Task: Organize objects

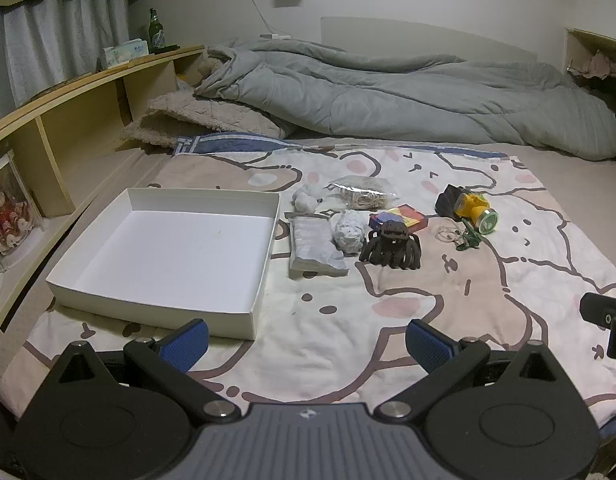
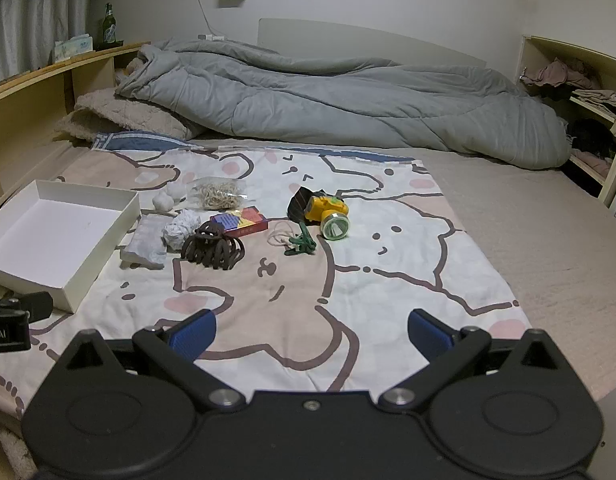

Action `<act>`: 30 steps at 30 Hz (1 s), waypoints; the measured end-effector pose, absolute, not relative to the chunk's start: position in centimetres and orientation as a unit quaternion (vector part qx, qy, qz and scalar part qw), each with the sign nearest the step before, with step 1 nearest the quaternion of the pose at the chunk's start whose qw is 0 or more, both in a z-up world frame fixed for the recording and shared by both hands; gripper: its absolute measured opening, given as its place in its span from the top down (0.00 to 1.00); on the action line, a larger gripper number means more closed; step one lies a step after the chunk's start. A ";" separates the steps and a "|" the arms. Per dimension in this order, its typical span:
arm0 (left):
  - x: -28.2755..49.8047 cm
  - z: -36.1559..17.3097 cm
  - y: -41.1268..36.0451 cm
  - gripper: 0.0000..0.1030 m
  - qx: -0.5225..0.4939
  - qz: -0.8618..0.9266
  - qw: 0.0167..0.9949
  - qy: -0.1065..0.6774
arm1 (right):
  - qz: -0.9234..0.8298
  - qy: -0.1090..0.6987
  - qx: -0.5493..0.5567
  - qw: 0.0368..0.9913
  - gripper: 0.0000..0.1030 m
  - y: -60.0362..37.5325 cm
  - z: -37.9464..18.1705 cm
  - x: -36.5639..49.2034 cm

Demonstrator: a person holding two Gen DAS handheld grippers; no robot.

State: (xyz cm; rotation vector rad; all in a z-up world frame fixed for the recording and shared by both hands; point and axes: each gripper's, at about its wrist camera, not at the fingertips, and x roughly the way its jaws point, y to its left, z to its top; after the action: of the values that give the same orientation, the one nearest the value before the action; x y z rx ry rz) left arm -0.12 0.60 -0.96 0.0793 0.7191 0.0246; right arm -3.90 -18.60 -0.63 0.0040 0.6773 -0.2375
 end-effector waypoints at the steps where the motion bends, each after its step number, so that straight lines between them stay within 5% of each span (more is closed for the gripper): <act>1: -0.1 -0.9 0.6 0.00 0.039 0.012 0.935 0.352 | -0.116 0.332 0.002 0.936 0.00 -18.6 -0.7 -3.9; 30: 0.1 -0.9 0.4 0.00 0.039 0.007 0.935 0.353 | -0.119 0.335 0.002 0.935 0.00 -18.3 -1.2 -3.7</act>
State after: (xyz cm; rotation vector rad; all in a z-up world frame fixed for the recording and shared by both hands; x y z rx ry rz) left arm 0.05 0.36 -0.95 0.0804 0.7213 0.0140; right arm -3.71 -18.31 -1.17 0.0032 0.6852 -0.2426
